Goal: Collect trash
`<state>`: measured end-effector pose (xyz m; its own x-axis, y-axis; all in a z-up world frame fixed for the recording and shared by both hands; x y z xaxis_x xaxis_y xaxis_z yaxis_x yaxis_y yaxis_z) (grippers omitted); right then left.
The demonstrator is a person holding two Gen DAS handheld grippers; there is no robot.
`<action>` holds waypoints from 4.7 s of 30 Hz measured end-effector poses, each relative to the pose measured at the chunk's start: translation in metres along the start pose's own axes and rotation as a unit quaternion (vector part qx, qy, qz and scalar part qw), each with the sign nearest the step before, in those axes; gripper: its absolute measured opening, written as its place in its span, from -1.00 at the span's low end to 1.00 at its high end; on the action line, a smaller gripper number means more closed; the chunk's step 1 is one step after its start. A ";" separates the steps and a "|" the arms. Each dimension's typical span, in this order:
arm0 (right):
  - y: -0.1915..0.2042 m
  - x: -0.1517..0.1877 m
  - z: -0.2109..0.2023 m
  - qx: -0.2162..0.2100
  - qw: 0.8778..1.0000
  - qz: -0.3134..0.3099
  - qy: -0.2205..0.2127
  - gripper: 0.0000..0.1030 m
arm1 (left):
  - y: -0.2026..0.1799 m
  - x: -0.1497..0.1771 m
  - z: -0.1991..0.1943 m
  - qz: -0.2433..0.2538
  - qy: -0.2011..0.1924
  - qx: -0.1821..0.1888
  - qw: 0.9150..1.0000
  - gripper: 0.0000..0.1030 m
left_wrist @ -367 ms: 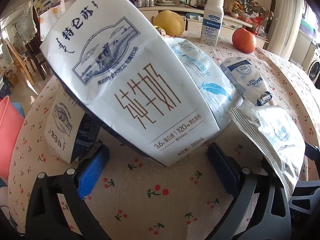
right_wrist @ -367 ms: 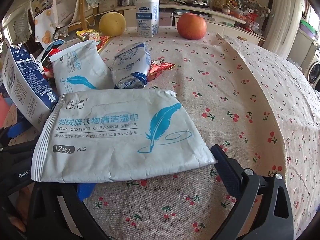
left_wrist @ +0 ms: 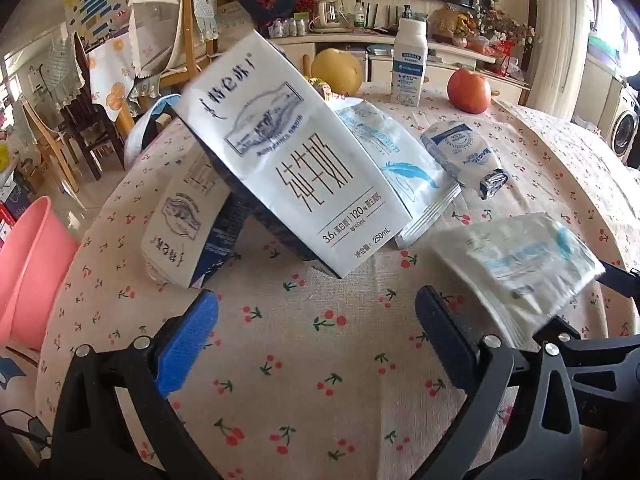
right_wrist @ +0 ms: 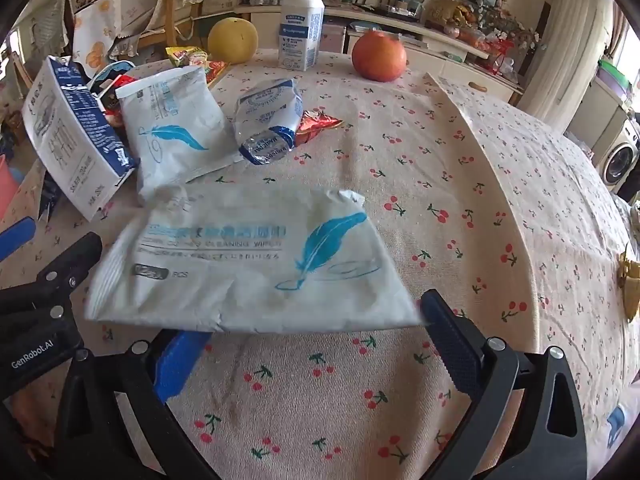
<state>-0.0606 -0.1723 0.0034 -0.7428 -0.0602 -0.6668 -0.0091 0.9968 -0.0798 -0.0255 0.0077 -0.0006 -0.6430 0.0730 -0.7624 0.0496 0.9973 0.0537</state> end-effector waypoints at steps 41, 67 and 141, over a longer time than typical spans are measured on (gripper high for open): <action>0.010 -0.007 -0.173 0.032 0.967 0.023 -0.250 0.92 | 0.063 -0.035 -0.191 -0.040 -0.182 0.007 0.982 0.92; -0.012 -0.004 -0.166 0.033 0.967 0.043 -0.248 0.92 | 0.049 -0.026 -0.174 -0.038 -0.169 -0.009 0.985 0.93; -0.014 -0.026 -0.007 -0.129 0.985 0.088 -0.079 -0.49 | 0.065 -0.035 -0.009 -0.203 -0.040 0.020 0.978 -0.40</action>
<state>-0.0458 -0.1846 0.0272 -0.6342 0.1277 -0.7626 -0.0739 0.9717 0.2242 -0.0066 0.0698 0.0350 -0.5537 -0.3308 -0.7642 -0.1670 0.9432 -0.2873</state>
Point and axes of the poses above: each gripper's, at about its wrist camera, not at the fingertips, and z roughly the way its jaws point, y to its left, x to its underside, the point moved 4 cm from there along z, roughly the way its jaws point, and after that the axes turned 8 degrees about -y, right-handed, at the moved point
